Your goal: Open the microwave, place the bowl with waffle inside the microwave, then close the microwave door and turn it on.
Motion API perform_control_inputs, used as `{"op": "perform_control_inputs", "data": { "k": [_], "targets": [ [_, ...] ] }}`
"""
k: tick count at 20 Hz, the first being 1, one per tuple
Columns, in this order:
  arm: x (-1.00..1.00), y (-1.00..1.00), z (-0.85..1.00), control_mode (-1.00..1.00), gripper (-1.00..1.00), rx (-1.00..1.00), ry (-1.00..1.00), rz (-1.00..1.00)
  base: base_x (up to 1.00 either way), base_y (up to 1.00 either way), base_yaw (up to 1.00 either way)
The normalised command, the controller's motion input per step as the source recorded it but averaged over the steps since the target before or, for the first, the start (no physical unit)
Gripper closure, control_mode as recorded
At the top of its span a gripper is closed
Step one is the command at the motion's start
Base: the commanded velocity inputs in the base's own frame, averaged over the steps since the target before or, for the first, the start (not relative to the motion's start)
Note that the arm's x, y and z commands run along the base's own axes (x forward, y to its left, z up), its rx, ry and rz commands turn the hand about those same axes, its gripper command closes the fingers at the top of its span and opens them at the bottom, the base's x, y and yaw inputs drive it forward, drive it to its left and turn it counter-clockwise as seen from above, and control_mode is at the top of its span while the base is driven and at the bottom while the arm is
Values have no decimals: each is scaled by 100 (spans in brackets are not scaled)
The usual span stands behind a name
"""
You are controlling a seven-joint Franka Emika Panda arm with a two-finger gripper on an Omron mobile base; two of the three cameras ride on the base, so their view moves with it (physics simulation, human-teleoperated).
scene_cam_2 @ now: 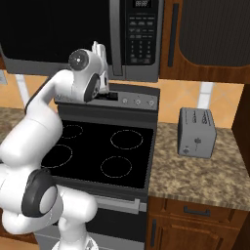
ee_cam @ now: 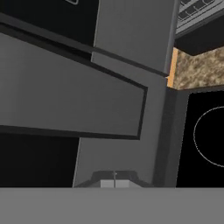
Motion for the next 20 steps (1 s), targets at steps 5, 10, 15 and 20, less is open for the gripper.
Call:
{"op": "perform_control_inputs", "data": {
  "k": [5, 10, 15, 20],
  "targets": [
    [42, 0, -19, -100, 100, 0, -1, 1, 0, 0, 0],
    [-97, 0, 0, -100, 100, 0, -9, 16, 0, 0, 0],
    [-100, 0, 0, -100, 100, -1, -11, 17, 0, 0, 0],
    [-100, -26, 41, -100, 100, 3, -14, 2, 0, 0, 0]
  ]
}}
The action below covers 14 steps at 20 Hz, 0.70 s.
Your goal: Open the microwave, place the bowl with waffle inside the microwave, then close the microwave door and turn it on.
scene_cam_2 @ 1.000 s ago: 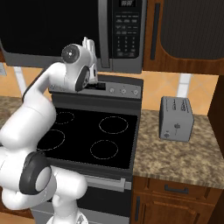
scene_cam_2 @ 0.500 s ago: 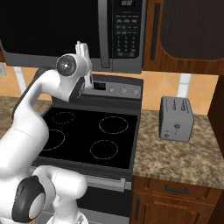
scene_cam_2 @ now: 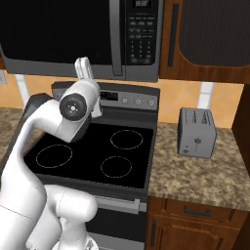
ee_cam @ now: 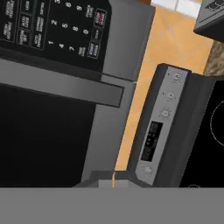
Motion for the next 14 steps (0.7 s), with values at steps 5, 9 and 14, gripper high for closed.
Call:
{"op": "perform_control_inputs", "data": {
  "k": [5, 9, 14],
  "targets": [
    [-100, -36, 97, -100, 100, 9, 1, -1, 0, 0, 0],
    [-94, -49, 88, -100, 100, 8, 23, -1, 0, 0, 0],
    [-61, -51, 30, -100, 100, 2, 27, 0, 0, 0, 0]
  ]
}}
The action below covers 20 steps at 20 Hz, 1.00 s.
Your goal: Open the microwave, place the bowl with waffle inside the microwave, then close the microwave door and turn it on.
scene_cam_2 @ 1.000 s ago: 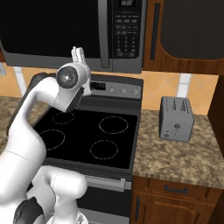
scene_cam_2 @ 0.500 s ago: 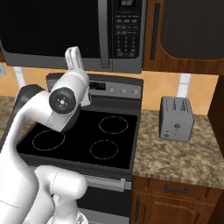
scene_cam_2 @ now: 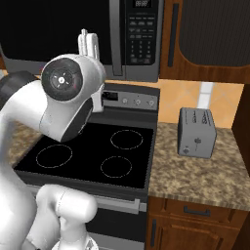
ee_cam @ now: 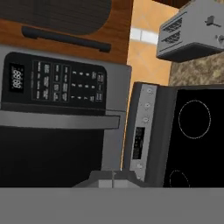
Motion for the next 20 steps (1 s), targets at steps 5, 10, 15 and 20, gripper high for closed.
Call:
{"op": "perform_control_inputs", "data": {
  "k": [5, 10, 15, 20],
  "targets": [
    [5, -16, -25, -100, 100, -4, 31, 0, 0, 0, 0],
    [46, -3, -48, -100, 100, -1, 0, 0, 0, 0, 0],
    [54, -2, -43, -100, 100, 0, -9, 0, 0, 0, 0],
    [23, 0, 3, -100, 100, 2, -28, 0, 0, 0, 0]
  ]
}}
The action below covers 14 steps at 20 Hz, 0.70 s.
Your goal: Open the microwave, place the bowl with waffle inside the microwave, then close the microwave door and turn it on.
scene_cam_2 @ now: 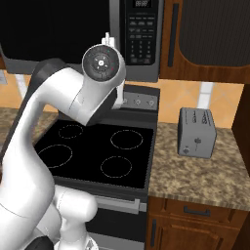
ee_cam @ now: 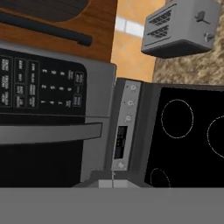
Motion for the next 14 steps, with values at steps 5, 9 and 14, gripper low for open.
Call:
{"op": "perform_control_inputs", "data": {
  "k": [5, 9, 14],
  "targets": [
    [25, 0, 6, -100, 100, 1, -9, 0, 0, 0, 0],
    [34, 0, 1, -100, 100, 0, -3, 1, 0, 0, 0],
    [22, -2, 10, -100, 100, 1, -5, 2, 0, 0, 0]
  ]
}}
